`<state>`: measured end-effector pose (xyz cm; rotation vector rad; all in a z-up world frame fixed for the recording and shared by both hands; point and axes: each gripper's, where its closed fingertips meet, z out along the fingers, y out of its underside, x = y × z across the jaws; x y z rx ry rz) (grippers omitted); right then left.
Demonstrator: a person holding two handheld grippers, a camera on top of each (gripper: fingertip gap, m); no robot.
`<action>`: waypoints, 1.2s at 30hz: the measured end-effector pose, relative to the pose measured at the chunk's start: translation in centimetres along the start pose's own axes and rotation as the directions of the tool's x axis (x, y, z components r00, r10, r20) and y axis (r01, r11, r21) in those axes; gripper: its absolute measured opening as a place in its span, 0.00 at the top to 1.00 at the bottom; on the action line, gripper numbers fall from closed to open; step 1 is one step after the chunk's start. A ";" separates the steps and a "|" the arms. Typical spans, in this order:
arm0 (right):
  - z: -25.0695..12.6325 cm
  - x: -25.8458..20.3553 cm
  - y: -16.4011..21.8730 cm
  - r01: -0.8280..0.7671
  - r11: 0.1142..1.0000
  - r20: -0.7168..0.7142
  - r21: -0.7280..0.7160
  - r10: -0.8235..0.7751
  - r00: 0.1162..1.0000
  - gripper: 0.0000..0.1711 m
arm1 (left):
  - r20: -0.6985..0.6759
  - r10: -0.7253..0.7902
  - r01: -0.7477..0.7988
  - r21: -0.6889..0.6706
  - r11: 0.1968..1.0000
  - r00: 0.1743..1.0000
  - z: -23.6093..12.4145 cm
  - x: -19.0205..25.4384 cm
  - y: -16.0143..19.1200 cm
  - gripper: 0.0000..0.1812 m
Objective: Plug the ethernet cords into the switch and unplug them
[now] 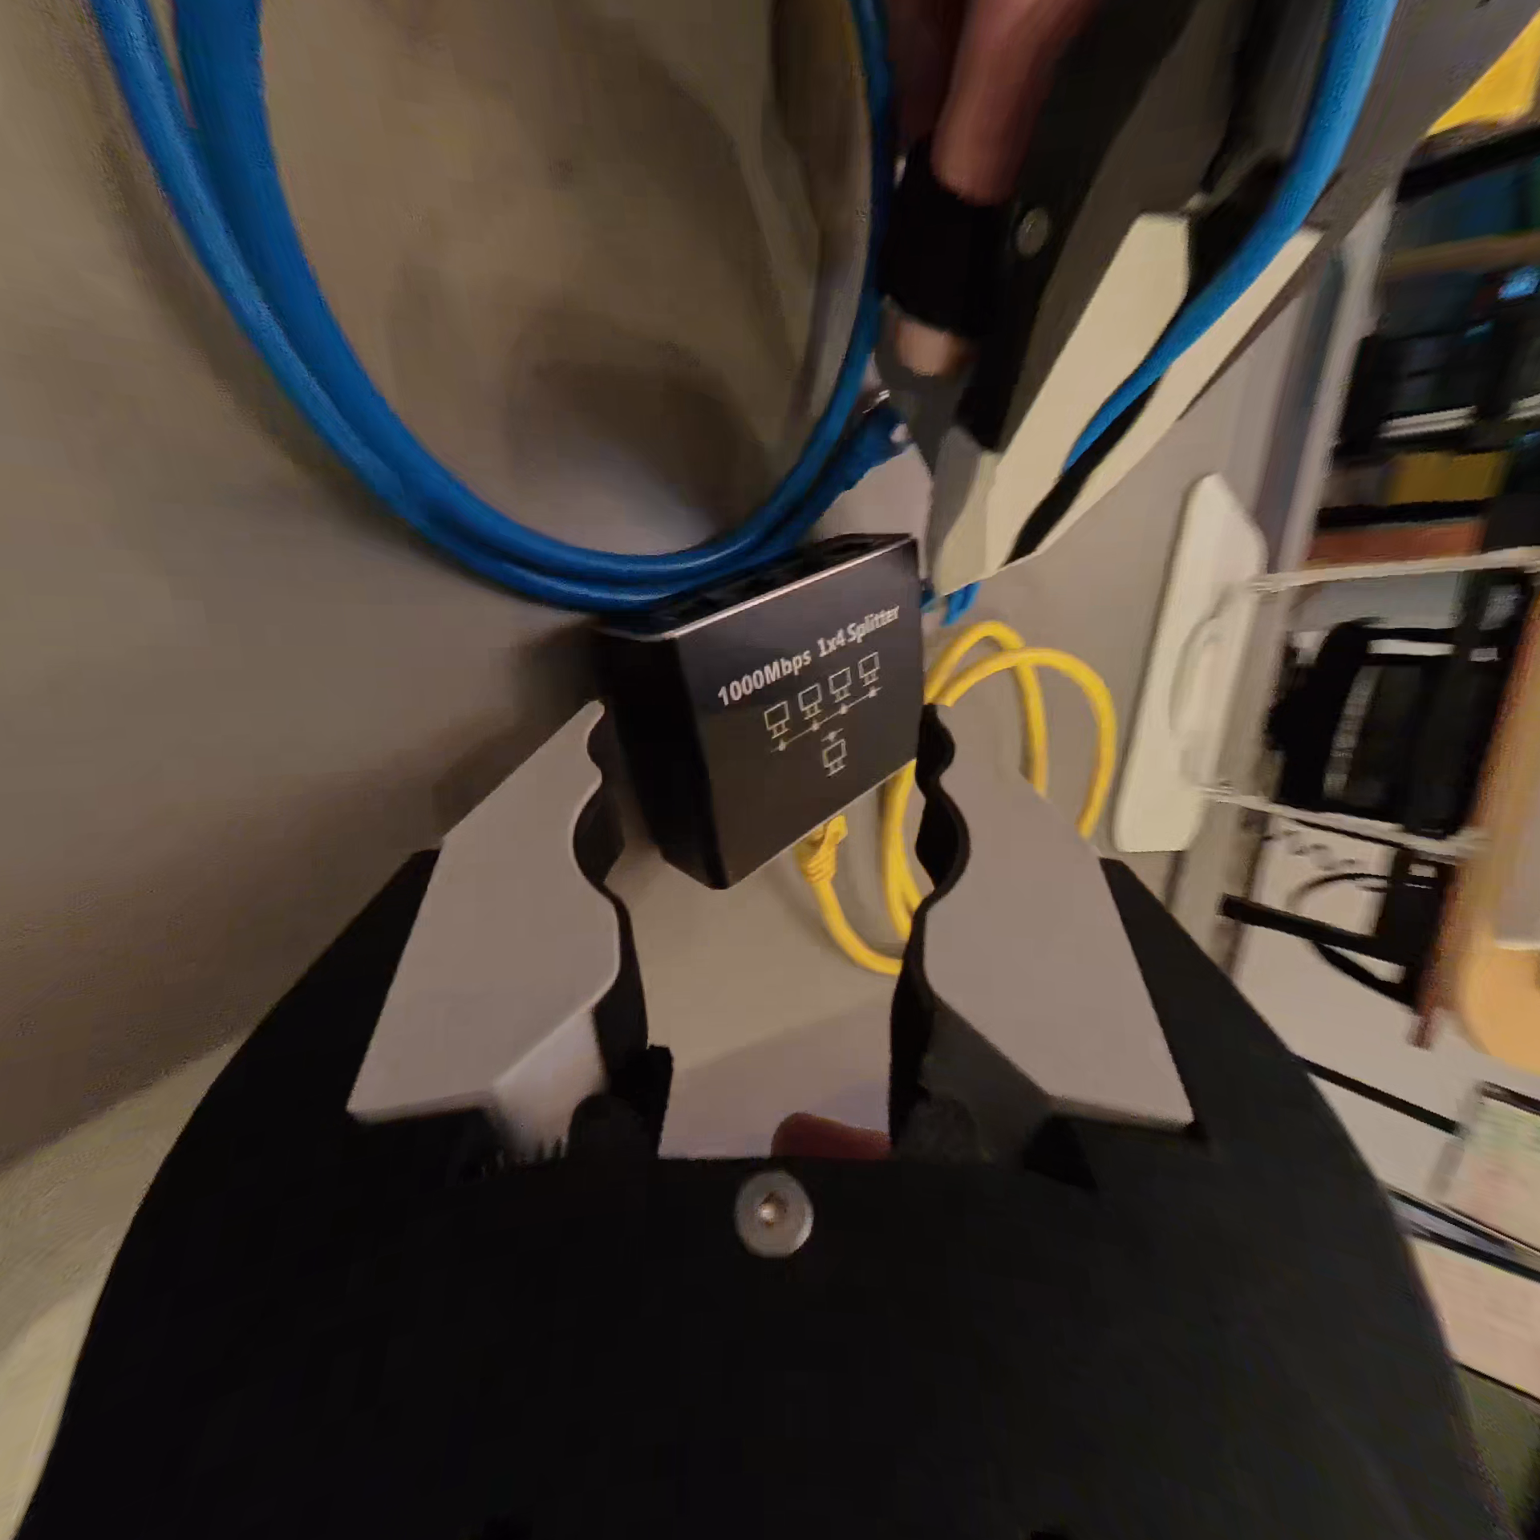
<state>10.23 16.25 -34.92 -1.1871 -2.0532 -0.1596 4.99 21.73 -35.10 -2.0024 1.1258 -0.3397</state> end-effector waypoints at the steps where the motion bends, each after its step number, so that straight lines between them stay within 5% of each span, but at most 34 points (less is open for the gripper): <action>1: 0.1 0.4 -0.2 0.023 1.000 -0.040 -0.002 -0.023 0.999 0.59 | 0.020 0.010 -0.009 -0.009 1.000 1.000 0.1 -0.2 0.1 0.94; 9: 0.3 2.8 -1.7 0.079 0.996 -0.289 0.047 -0.063 0.955 0.63 | 0.057 0.015 -0.015 0.000 1.000 0.998 0.0 -1.2 -0.4 0.94; 13: -0.7 5.3 -2.5 0.083 0.996 -0.421 0.042 -0.057 0.905 0.76 | 0.012 -0.031 0.031 0.008 0.999 0.999 -0.2 -1.3 -0.5 0.94; 19: 1.7 3.8 0.0 0.122 0.988 -0.327 -0.095 -0.146 0.934 0.77 | -0.032 0.038 -0.038 -0.008 0.999 0.999 0.4 0.4 -0.4 0.93; 27: 1.7 4.2 0.2 0.079 0.993 -0.270 -0.088 -0.100 0.958 0.80 | -0.014 0.027 -0.027 0.024 0.999 1.000 -0.2 -0.3 -0.8 0.94; 36: -0.9 9.3 0.9 -0.084 0.995 -0.432 -0.058 0.051 0.900 0.82 | 0.044 -0.077 0.066 0.204 0.977 0.996 -5.2 -3.4 -4.9 0.94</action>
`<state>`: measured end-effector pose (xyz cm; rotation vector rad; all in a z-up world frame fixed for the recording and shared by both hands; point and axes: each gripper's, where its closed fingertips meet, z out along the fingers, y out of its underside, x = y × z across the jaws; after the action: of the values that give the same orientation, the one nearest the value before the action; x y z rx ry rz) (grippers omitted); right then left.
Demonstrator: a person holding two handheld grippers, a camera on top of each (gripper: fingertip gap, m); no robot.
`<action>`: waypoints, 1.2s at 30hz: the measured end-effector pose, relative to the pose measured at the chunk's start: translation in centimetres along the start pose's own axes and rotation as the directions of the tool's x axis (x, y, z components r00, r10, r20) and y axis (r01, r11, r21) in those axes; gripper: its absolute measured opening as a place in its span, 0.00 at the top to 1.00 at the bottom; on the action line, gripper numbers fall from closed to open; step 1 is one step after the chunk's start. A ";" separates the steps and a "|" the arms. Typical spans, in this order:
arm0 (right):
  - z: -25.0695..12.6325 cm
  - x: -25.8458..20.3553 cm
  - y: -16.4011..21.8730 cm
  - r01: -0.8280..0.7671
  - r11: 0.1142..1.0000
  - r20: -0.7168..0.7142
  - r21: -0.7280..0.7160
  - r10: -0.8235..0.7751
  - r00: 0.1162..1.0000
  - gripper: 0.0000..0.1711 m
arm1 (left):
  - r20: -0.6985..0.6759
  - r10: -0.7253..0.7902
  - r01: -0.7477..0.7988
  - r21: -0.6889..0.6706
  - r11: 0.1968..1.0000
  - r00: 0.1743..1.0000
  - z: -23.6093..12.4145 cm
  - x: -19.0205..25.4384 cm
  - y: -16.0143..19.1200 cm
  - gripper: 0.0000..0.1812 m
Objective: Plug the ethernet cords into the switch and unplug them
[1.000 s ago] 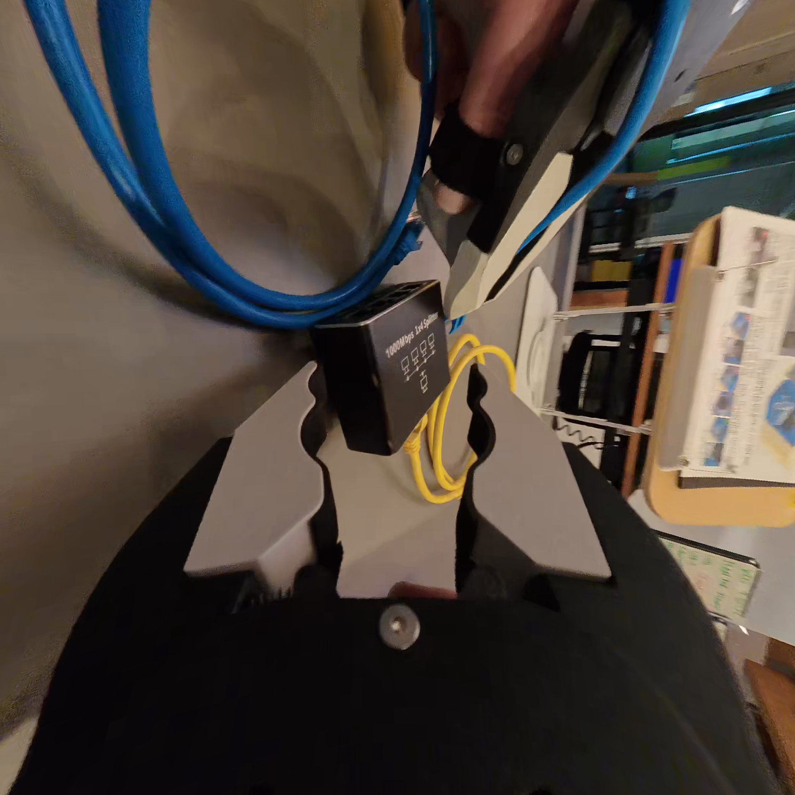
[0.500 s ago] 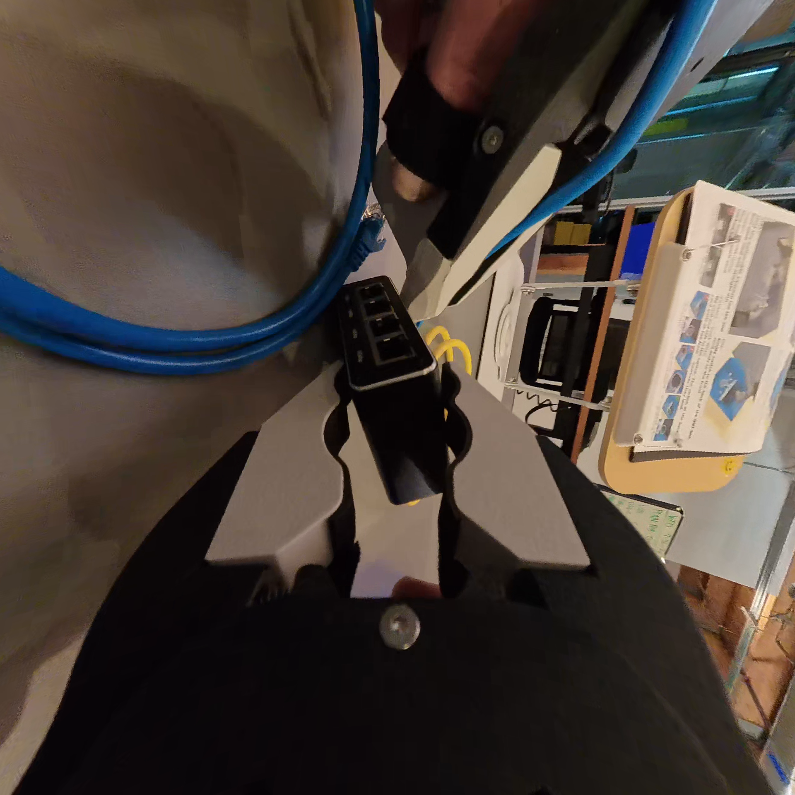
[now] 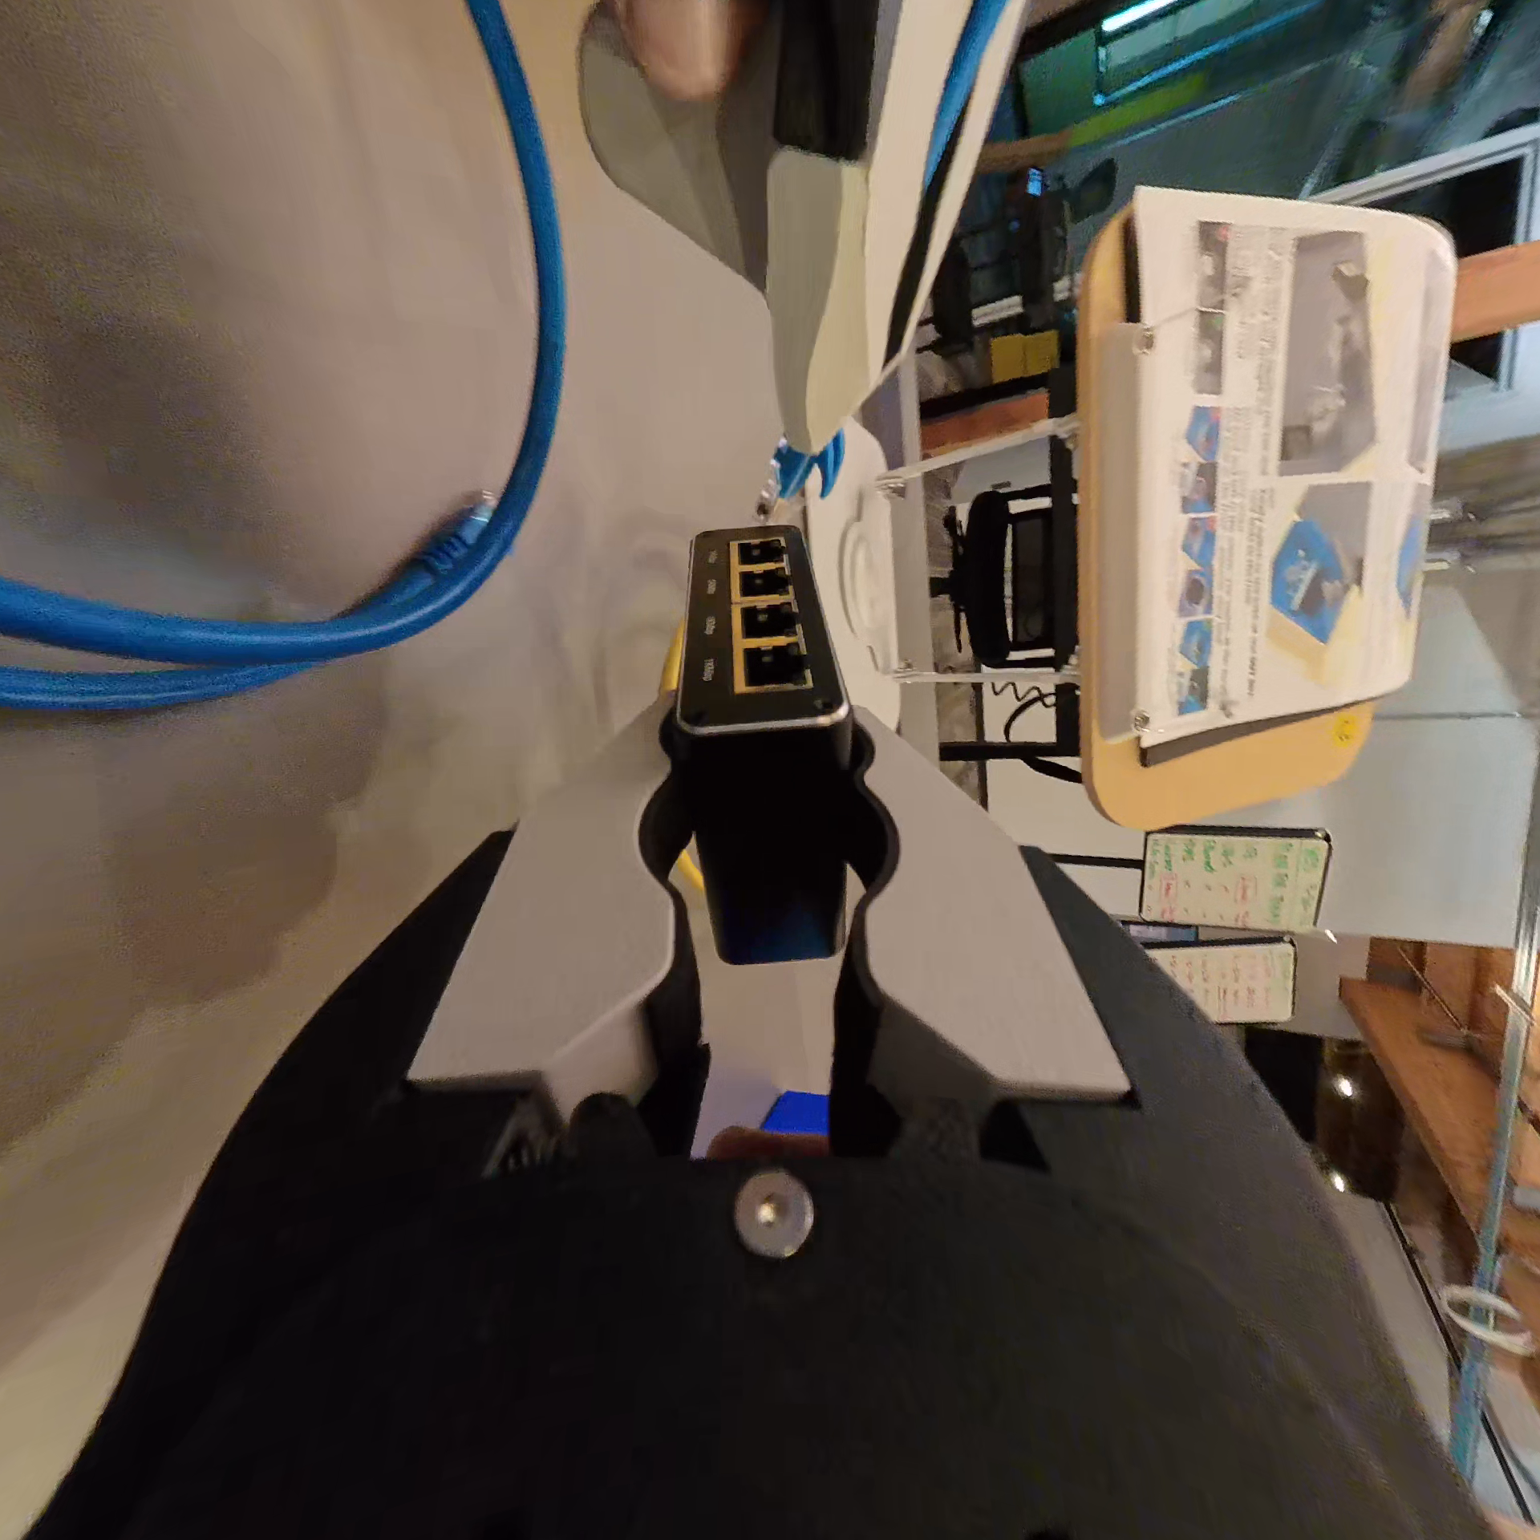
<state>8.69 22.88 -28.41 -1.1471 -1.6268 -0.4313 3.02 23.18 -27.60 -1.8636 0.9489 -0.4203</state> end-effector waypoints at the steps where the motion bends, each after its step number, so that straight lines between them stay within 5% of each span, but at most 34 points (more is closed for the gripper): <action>1: 0.1 0.5 0.0 -0.009 1.000 -0.016 -0.008 0.009 1.000 0.82 | -0.002 0.000 0.001 0.012 1.000 1.000 -0.4 0.0 -0.5 0.94; 21: -0.1 4.4 0.5 -0.119 0.992 -0.181 -0.035 0.111 0.977 0.83 | -0.104 -0.131 0.156 0.286 0.945 0.986 -1.9 3.6 -6.2 0.94; 36: -0.5 4.9 0.7 -0.202 0.979 -0.198 -0.010 0.196 0.960 0.83 | -0.073 -0.182 0.196 0.344 0.918 0.981 -1.7 4.4 -7.1 0.94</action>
<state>9.59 25.14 -24.05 -1.2372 -1.3238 -0.4255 7.78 20.48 -21.05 -1.6268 0.6684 -0.6995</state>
